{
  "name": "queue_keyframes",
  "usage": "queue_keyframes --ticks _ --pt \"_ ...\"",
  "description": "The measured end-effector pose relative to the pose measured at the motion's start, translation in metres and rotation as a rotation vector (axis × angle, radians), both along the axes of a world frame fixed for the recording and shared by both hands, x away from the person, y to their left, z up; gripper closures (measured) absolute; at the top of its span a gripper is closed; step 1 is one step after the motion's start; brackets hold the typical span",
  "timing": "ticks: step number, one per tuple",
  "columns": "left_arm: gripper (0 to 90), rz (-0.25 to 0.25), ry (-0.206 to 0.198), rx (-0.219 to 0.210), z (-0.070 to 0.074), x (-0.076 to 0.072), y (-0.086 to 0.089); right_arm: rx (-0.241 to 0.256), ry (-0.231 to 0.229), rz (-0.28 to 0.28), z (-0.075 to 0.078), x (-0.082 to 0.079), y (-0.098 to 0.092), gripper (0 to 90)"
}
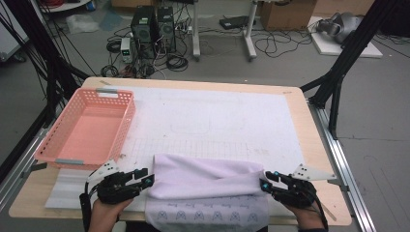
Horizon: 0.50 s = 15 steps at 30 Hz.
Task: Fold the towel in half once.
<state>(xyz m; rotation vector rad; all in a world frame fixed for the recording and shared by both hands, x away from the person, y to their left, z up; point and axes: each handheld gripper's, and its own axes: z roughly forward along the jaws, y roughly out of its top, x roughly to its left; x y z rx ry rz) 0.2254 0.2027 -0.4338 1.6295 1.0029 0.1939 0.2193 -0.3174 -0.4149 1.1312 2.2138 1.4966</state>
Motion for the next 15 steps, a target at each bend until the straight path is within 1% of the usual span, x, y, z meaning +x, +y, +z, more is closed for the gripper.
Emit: queue_keyframes --ticks 1,2,3,4,5,6,8,9,10,11,12,14,15 --pt "53.2 0.005 0.002 0.004 -0.001 0.002 0.002 0.028 -0.009 0.000 0.000 0.002 -0.001 57.8" --pt "53.2 0.012 0.010 0.005 -0.002 0.004 0.003 0.065 -0.007 0.021 0.001 0.003 -0.001 57.6" --pt "53.1 0.018 0.015 0.010 -0.003 0.005 0.004 0.118 -0.005 0.068 0.002 0.003 -0.002 57.5" --pt "53.0 0.024 0.017 0.015 -0.004 0.007 0.006 0.147 -0.012 0.102 0.005 0.003 -0.001 56.8" --pt "53.1 0.030 0.020 0.016 -0.004 0.007 0.007 0.134 -0.026 0.126 0.009 0.002 0.000 55.6" --pt "53.2 0.029 0.019 0.017 -0.003 0.008 0.008 0.092 -0.029 0.129 0.011 0.002 0.002 52.1" --pt "53.4 0.034 0.014 0.015 -0.002 0.010 0.008 -0.043 -0.008 0.109 0.011 0.003 0.004 46.2" --pt "53.4 0.036 0.010 0.013 -0.002 0.012 0.008 -0.097 -0.001 0.098 0.010 0.004 0.003 44.5" --pt "53.5 0.036 0.008 0.018 -0.002 0.013 0.007 -0.133 0.007 0.095 0.009 0.005 0.002 41.8" --pt "53.4 0.036 0.011 0.017 -0.002 0.014 0.006 -0.146 0.018 0.089 0.008 0.005 0.000 40.0" --pt "53.4 0.033 0.009 0.025 -0.003 0.016 0.006 -0.155 0.030 0.084 0.008 0.005 -0.003 37.4" --pt "53.2 0.035 0.009 0.036 -0.003 0.019 0.004 -0.171 0.073 0.099 0.006 0.006 -0.008 31.5" --pt "53.1 0.033 0.007 0.038 -0.003 0.020 0.004 -0.204 0.091 0.097 0.005 0.006 -0.010 29.8"
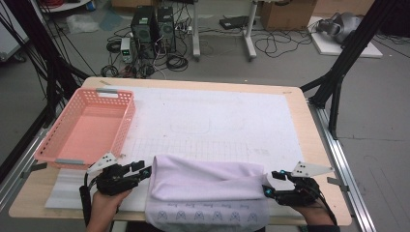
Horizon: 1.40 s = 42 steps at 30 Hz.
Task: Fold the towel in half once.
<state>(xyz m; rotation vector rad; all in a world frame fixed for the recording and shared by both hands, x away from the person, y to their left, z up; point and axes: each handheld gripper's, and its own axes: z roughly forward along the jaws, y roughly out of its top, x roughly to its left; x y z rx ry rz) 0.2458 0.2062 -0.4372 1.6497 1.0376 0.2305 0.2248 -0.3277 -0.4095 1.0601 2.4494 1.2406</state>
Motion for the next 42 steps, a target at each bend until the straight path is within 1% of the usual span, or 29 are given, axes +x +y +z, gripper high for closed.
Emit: queue_keyframes --ticks 2,4,7,10,12,15,16,17,18,19,20,22,24,25,26,27,28,29,31,32,33,34,35,36,37,39,40,41,42 --pt "52.3 0.003 0.003 0.008 0.000 0.003 -0.002 -0.051 0.032 -0.008 -0.003 0.000 -0.004 26.4" --pt "51.8 -0.001 0.009 0.003 0.000 0.007 -0.006 -0.043 0.022 -0.016 -0.006 0.000 -0.003 23.6" --pt "50.2 -0.028 0.028 -0.002 -0.001 0.013 -0.015 -0.033 0.006 0.004 -0.011 0.004 0.008 23.4" --pt "47.9 -0.060 0.048 0.014 -0.003 0.018 -0.026 0.000 0.003 0.047 -0.015 0.008 0.018 21.6" --pt "47.2 -0.072 0.056 0.038 -0.006 0.021 -0.031 0.003 -0.015 0.050 -0.014 0.010 0.022 21.1" --pt "47.4 -0.096 0.079 0.103 -0.011 0.026 -0.041 0.010 -0.024 0.029 -0.015 0.013 0.023 20.6" --pt "50.2 -0.099 0.084 0.132 -0.012 0.026 -0.045 0.027 -0.033 0.022 -0.015 0.014 0.022 20.6" --pt "56.3 -0.096 0.085 0.169 -0.012 0.026 -0.048 0.053 -0.044 0.010 -0.014 0.015 0.021 20.5" --pt "66.6 -0.089 0.079 0.203 -0.013 0.026 -0.050 0.076 -0.053 -0.006 -0.013 0.015 0.019 20.5" --pt "76.9 -0.075 0.070 0.223 -0.013 0.025 -0.051 0.099 -0.066 -0.027 -0.011 0.016 0.016 20.5" --pt "83.2 -0.067 0.065 0.226 -0.013 0.025 -0.050 0.121 -0.076 -0.056 -0.010 0.016 0.013 20.7" --pt "84.6 -0.045 0.067 0.207 -0.010 0.025 -0.043 0.111 -0.097 -0.144 -0.008 0.017 0.007 24.8" --pt "84.8 -0.047 0.073 0.185 -0.008 0.024 -0.037 0.069 -0.085 -0.237 -0.009 0.019 0.003 34.6" --pt "85.0 -0.050 0.073 0.184 -0.008 0.023 -0.035 0.066 -0.078 -0.255 -0.011 0.021 0.003 40.1" --pt "85.0 -0.051 0.074 0.181 -0.009 0.022 -0.034 0.062 -0.078 -0.256 -0.012 0.022 0.004 51.4" --pt "85.1 -0.052 0.078 0.175 -0.009 0.021 -0.034 0.054 -0.069 -0.247 -0.014 0.023 0.009 57.1" --pt "85.1 -0.053 0.076 0.175 -0.009 0.021 -0.034 0.036 -0.052 -0.244 -0.017 0.026 0.014 58.2" --pt "85.1 -0.054 0.078 0.171 -0.009 0.020 -0.033 0.016 -0.029 -0.246 -0.021 0.030 0.019 63.5" --pt "85.5 -0.058 0.083 0.163 -0.010 0.020 -0.031 -0.048 -0.005 -0.241 -0.028 0.037 0.027 75.7" --pt "85.5 -0.058 0.087 0.156 -0.010 0.019 -0.029 -0.056 0.011 -0.224 -0.032 0.041 0.028 87.1" --pt "85.7 -0.059 0.089 0.150 -0.010 0.019 -0.028 -0.069 -0.001 -0.220 -0.034 0.044 0.028 87.4" --pt "86.1 -0.061 0.093 0.144 -0.010 0.020 -0.026 -0.093 -0.021 -0.235 -0.034 0.047 0.027 87.9" --pt "86.6 -0.064 0.097 0.136 -0.010 0.020 -0.025 -0.121 -0.054 -0.276 -0.033 0.049 0.023 88.1" --pt "86.8 -0.067 0.099 0.136 -0.010 0.020 -0.024 -0.127 -0.076 -0.321 -0.031 0.051 0.019 88.1" --pt "86.9 -0.066 0.103 0.131 -0.010 0.020 -0.024 -0.131 -0.077 -0.348 -0.030 0.054 0.015 88.0" --pt "86.9 -0.071 0.113 0.123 -0.009 0.020 -0.022 -0.137 -0.070 -0.362 -0.033 0.055 0.015 87.3" --pt "86.9 -0.080 0.123 0.111 -0.008 0.020 -0.020 -0.167 -0.080 -0.352 -0.035 0.054 0.018 85.3" --pt "86.6 -0.085 0.137 0.090 -0.008 0.020 -0.018 -0.181 -0.090 -0.353 -0.034 0.053 0.020 77.2" --pt "84.4 -0.090 0.148 0.071 -0.006 0.020 -0.016 -0.171 -0.094 -0.364 -0.032 0.053 0.020 68.6"
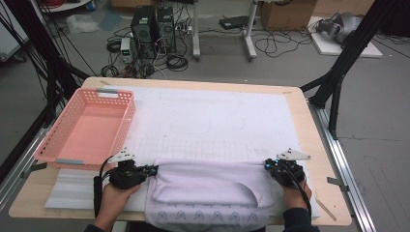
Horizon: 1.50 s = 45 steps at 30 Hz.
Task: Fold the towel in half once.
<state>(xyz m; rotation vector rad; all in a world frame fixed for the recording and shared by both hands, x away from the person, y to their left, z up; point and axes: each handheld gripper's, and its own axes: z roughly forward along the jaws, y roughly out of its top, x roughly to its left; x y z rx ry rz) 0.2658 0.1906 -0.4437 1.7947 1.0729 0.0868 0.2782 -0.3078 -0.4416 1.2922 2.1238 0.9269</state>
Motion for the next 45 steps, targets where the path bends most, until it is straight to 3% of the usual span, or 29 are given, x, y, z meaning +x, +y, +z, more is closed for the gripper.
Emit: queue_keyframes --ticks 2,4,6,8,12,14,15,17,18,19,20,23,24,25,26,27,29,31,36,43,45 --pt "71.3 0.036 -0.027 -0.053 0.004 -0.002 0.007 0.055 -0.032 0.005 0.006 -0.001 -0.004 58.9" --pt "56.4 0.076 -0.087 -0.125 0.011 -0.002 0.011 0.104 -0.081 -0.008 0.012 -0.003 -0.008 49.8" --pt "48.8 0.097 -0.113 -0.147 0.015 0.003 0.010 0.144 -0.103 -0.001 0.015 -0.002 -0.010 45.5" --pt "46.5 0.089 -0.085 -0.126 0.014 0.014 0.004 0.135 -0.087 0.031 0.014 0.003 -0.008 42.9" --pt "41.8 0.061 0.042 -0.017 0.000 0.042 -0.016 0.089 0.031 0.127 0.001 0.017 0.004 38.1" --pt "41.0 0.061 0.072 0.028 -0.008 0.048 -0.023 0.062 0.081 0.163 -0.005 0.022 0.008 37.2" --pt "40.9 0.064 0.051 0.026 -0.009 0.047 -0.024 0.071 0.074 0.172 -0.007 0.022 0.008 37.4" --pt "44.2 0.043 0.039 0.041 -0.010 0.046 -0.024 0.079 0.074 0.186 -0.007 0.021 0.006 37.3" --pt "52.0 0.015 0.036 0.056 -0.010 0.046 -0.024 0.078 0.070 0.194 -0.008 0.021 0.005 37.7" --pt "66.2 -0.017 0.026 0.076 -0.011 0.045 -0.026 0.067 0.073 0.201 -0.008 0.021 0.006 39.6" --pt "79.7 -0.034 0.013 0.089 -0.012 0.044 -0.027 0.061 0.071 0.222 -0.007 0.021 0.007 46.7" --pt "83.8 0.017 -0.015 0.078 -0.009 0.045 -0.024 0.067 0.088 0.290 -0.004 0.018 0.010 77.7" --pt "84.2 0.044 -0.027 0.062 -0.007 0.046 -0.021 0.067 0.090 0.292 -0.003 0.018 0.010 80.0" --pt "84.3 0.079 -0.042 0.035 -0.005 0.048 -0.018 0.068 0.096 0.286 -0.002 0.018 0.010 81.8" --pt "84.5 0.101 -0.043 0.018 -0.003 0.050 -0.015 0.056 0.072 0.269 0.000 0.019 0.008 82.6" --pt "84.6 0.100 -0.047 0.036 0.001 0.053 -0.015 0.067 0.045 0.251 0.001 0.022 0.005 83.0" --pt "84.5 0.113 -0.074 0.030 0.010 0.061 -0.015 0.107 0.002 0.215 0.004 0.031 0.000 83.4" --pt "84.5 0.127 -0.098 0.043 0.021 0.072 -0.019 0.078 -0.035 0.177 0.010 0.040 0.002 83.3" --pt "84.5 0.188 -0.128 0.072 0.036 0.105 -0.025 0.081 -0.061 0.123 0.025 0.071 0.005 83.2" --pt "84.4 0.258 -0.151 0.057 0.037 0.138 -0.028 0.067 -0.086 0.046 0.035 0.109 0.011 82.7" --pt "84.0 0.264 -0.127 0.082 0.030 0.141 -0.030 0.065 -0.085 0.023 0.031 0.117 0.014 81.8"
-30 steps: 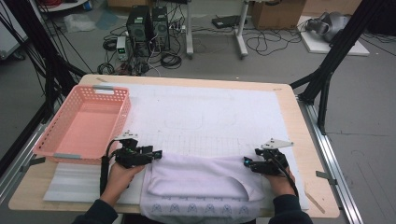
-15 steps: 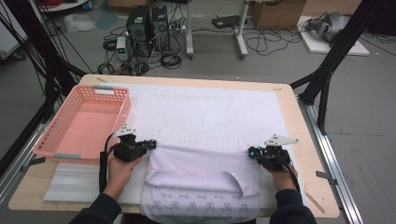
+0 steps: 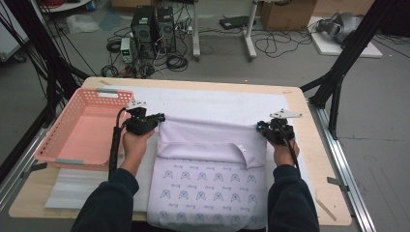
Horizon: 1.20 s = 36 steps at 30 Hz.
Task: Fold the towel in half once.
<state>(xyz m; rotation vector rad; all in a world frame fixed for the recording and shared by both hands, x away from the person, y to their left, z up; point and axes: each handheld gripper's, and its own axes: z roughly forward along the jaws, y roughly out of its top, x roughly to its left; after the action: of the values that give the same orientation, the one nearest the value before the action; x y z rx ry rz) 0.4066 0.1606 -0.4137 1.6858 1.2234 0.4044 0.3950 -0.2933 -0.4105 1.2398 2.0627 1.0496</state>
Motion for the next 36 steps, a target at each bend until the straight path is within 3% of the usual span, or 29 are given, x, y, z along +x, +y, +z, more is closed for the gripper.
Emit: queue_keyframes --ticks 2,4,6,8,9,12,14,16,19,23,25,28,31,35,36 --pt "79.2 -0.010 0.018 0.003 -0.007 -0.001 -0.002 0.006 0.027 -0.018 -0.007 0.004 0.004 73.7" --pt "64.4 -0.028 0.039 0.003 -0.011 -0.004 -0.001 0.050 0.063 -0.037 -0.012 0.006 0.006 55.4" --pt "54.7 -0.029 0.033 -0.009 -0.013 -0.008 0.002 0.058 0.065 -0.044 -0.013 0.002 0.007 52.9" --pt "46.8 -0.052 0.054 -0.033 -0.012 -0.010 0.004 0.051 0.055 -0.040 -0.011 -0.003 0.007 48.2" --pt "43.7 -0.075 0.049 -0.040 -0.010 -0.012 0.004 0.056 0.057 -0.033 -0.009 -0.006 0.006 46.5" --pt "38.6 -0.140 -0.011 0.022 -0.002 -0.022 -0.002 0.079 0.060 -0.022 -0.004 -0.015 0.004 42.9" --pt "37.3 -0.168 -0.026 0.016 0.002 -0.028 -0.004 0.112 0.071 -0.019 -0.003 -0.024 0.002 40.9" --pt "37.7 -0.183 -0.050 0.007 0.003 -0.036 -0.004 0.133 0.055 0.001 -0.004 -0.035 -0.001 40.8" --pt "37.7 -0.199 -0.045 0.006 -0.001 -0.045 0.000 0.145 0.056 0.013 -0.006 -0.054 -0.005 40.8" --pt "37.6 -0.234 -0.042 0.061 -0.011 -0.060 0.001 0.175 0.044 0.042 -0.010 -0.075 -0.014 41.7" --pt "38.2 -0.249 -0.039 0.050 -0.017 -0.067 0.001 0.215 0.042 0.073 -0.014 -0.085 -0.018 45.4" --pt "38.1 -0.258 -0.040 0.049 -0.023 -0.075 0.000 0.202 0.046 0.108 -0.020 -0.095 -0.018 48.0" --pt "41.9 -0.264 -0.038 0.087 -0.029 -0.080 -0.002 0.163 0.059 0.163 -0.023 -0.101 -0.007 50.9" --pt "59.7 -0.275 -0.039 0.137 -0.034 -0.083 -0.005 0.132 0.070 0.255 -0.027 -0.105 0.017 54.1" --pt "65.0 -0.275 -0.038 0.144 -0.036 -0.083 -0.006 0.092 0.078 0.266 -0.029 -0.105 0.024 54.3"
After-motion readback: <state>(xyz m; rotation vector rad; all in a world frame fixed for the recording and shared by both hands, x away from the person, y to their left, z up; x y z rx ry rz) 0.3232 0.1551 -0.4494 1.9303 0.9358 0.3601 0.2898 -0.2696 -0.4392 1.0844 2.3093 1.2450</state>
